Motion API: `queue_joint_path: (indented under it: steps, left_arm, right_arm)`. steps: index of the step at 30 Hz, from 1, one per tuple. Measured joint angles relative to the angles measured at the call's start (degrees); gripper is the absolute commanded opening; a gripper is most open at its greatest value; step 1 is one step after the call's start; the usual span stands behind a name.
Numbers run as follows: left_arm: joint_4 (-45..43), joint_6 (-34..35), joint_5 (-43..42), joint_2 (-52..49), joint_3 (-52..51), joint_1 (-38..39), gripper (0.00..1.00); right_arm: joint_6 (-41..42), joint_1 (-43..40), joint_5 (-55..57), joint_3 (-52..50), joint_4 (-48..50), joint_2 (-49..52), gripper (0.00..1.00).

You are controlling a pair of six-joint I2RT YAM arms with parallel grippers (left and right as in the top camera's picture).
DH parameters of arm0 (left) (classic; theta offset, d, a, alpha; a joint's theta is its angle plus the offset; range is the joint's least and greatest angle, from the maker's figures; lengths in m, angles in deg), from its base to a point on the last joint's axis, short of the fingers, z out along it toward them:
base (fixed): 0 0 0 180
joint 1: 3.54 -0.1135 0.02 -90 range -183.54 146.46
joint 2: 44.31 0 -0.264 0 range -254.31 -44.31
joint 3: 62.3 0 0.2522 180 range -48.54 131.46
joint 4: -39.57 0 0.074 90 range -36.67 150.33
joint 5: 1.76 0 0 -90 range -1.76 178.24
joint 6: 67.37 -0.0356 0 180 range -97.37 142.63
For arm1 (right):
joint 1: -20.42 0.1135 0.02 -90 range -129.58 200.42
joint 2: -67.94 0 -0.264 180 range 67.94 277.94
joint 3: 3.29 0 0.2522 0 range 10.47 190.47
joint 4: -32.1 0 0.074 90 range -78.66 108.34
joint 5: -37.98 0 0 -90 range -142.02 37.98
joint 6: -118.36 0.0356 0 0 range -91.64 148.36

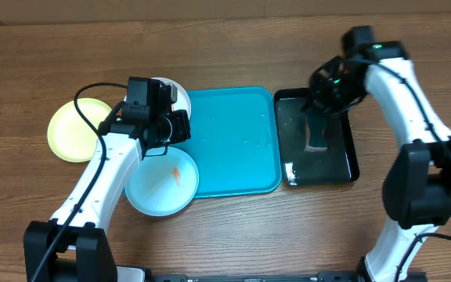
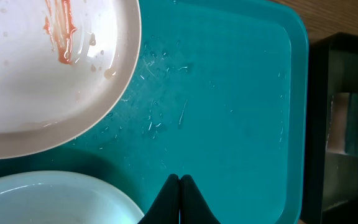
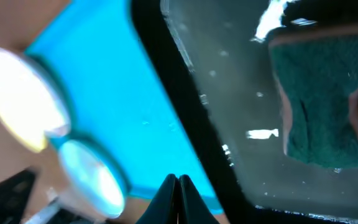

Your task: Clean dirty plates on tray and stack at the side

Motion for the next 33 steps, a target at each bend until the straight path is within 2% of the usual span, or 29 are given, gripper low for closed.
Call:
queue_joint_path:
  steps: [9, 17, 24, 33]
  left_arm:
    - [0.0, 0.0, 0.0, 0.0, 0.0, 0.0, 0.04]
    - [0.0, 0.0, 0.0, 0.0, 0.0, 0.0, 0.04]
    - [0.0, 0.0, 0.0, 0.0, 0.0, 0.0, 0.04]
    - [0.0, 0.0, 0.0, 0.0, 0.0, 0.0, 0.04]
  right_arm:
    - [10.3, 3.4, 8.0, -7.3, 9.9, 0.0, 0.04]
    - [13.2, 5.9, 8.4, -15.0, 19.5, 0.0, 0.04]
    - [15.7, 9.3, 9.5, -17.1, 21.9, 0.0, 0.04]
    - [19.5, 9.5, 11.0, -17.2, 22.0, 0.0, 0.04]
